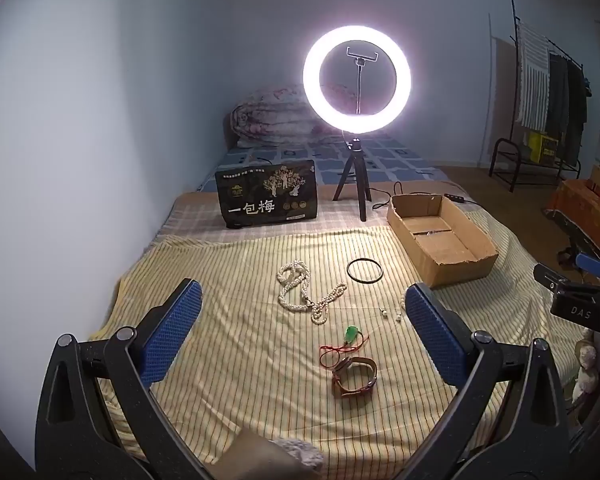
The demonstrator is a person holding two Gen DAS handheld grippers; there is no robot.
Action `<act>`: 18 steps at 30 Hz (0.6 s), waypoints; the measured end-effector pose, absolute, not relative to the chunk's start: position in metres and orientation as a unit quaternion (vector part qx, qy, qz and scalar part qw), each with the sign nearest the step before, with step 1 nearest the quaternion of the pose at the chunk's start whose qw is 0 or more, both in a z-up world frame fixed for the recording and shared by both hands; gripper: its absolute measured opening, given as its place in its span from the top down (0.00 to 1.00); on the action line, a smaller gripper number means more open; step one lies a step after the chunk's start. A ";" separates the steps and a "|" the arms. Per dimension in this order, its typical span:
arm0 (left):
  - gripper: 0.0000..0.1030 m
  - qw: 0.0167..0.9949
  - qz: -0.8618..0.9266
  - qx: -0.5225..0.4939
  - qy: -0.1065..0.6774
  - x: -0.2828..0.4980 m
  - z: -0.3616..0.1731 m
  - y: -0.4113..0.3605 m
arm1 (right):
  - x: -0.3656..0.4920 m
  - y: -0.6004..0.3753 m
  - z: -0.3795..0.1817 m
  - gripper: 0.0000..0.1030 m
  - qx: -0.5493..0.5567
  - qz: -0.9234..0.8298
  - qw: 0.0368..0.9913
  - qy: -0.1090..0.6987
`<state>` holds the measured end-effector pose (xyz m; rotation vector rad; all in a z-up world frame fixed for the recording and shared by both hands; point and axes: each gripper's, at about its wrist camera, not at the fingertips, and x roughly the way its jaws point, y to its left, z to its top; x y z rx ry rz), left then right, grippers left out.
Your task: Organize jewelry
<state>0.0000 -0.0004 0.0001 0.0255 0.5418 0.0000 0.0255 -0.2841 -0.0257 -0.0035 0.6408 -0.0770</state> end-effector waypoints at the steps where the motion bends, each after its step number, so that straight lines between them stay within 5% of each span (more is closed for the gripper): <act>1: 0.00 0.963 -0.001 0.012 0.268 0.000 0.000 0.000 | 0.026 -0.284 -0.026 0.00 -0.001 -0.038 0.948 0.315; 18: 0.00 0.967 0.003 0.013 0.256 0.006 0.013 0.003 | 0.026 -0.282 -0.023 0.00 -0.010 -0.039 0.951 0.306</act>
